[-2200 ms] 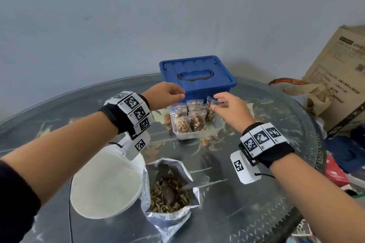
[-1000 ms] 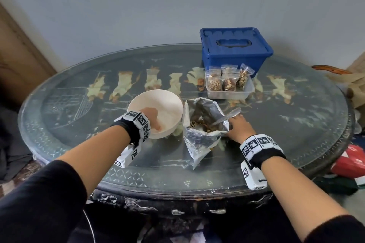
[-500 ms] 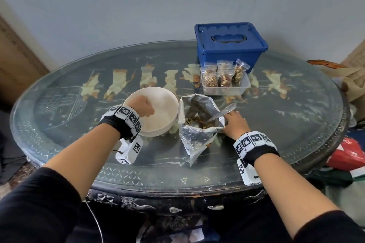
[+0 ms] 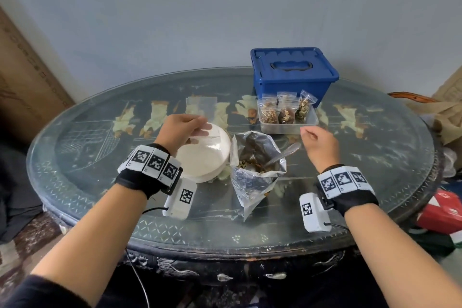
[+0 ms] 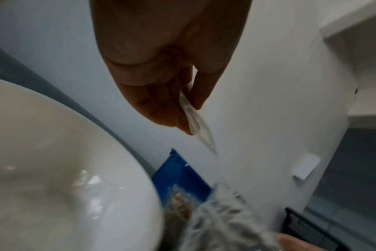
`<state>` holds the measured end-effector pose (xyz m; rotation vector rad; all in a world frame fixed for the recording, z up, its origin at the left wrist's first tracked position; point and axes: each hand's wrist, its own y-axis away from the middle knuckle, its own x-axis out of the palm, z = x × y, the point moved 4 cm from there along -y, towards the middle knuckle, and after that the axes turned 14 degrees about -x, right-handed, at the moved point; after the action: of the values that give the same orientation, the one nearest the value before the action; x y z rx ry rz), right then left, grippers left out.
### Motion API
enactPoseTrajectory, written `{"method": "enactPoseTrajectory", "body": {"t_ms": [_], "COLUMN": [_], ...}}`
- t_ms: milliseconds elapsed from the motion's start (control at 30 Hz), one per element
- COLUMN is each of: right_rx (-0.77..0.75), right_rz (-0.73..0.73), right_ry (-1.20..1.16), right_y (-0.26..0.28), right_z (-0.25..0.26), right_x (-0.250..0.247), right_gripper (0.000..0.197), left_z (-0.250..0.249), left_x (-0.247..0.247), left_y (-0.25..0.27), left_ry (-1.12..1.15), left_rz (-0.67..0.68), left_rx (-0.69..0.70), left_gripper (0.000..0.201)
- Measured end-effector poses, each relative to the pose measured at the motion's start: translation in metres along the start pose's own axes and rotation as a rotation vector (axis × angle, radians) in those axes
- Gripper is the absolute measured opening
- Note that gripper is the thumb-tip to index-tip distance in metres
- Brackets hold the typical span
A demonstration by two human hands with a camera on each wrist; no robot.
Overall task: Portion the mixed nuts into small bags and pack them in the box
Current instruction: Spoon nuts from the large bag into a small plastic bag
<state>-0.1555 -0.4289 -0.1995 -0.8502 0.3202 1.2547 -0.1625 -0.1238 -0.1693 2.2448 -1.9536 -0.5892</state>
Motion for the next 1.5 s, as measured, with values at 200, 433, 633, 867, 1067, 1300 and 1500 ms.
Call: {"method": "enactPoseTrajectory", "body": {"t_ms": [200,433,633,867,1067,1300,1500], "right_rx": [-0.21,-0.326,-0.224,-0.202,-0.243,-0.207,-0.161], "right_rz": [-0.148,0.209,0.159,0.092,0.09,0.172,0.132], "right_ry": [-0.14,-0.134,-0.326,-0.219,-0.173,-0.319,-0.447], "right_y": [-0.021,0.017,0.037,0.059,0.084,0.095,0.099], "right_z": [0.092,0.151,0.142,0.127,0.123,0.129,0.13], "right_x": [-0.063,-0.027,-0.005,-0.007,-0.003,0.003,0.004], "right_gripper": [0.024,0.029,0.016,0.015,0.025,0.015,0.015], "left_z": [-0.031,-0.047,-0.036,-0.003,0.03,0.046,0.047], "left_x": [0.012,0.033,0.048,0.048,0.056,0.059,0.058], "left_y": [0.039,0.071,0.086,0.095,0.112,0.119,0.118], "left_ry": [0.297,0.418,0.406,-0.138,-0.431,-0.815,-0.739], "left_rz": [0.095,0.125,0.158,-0.248,-0.2,-0.145,-0.136], "left_rx": [0.04,0.13,0.132,0.49,0.611,0.618,0.579], "left_gripper": [0.014,0.016,0.015,0.056,0.081,0.076,0.07]}}
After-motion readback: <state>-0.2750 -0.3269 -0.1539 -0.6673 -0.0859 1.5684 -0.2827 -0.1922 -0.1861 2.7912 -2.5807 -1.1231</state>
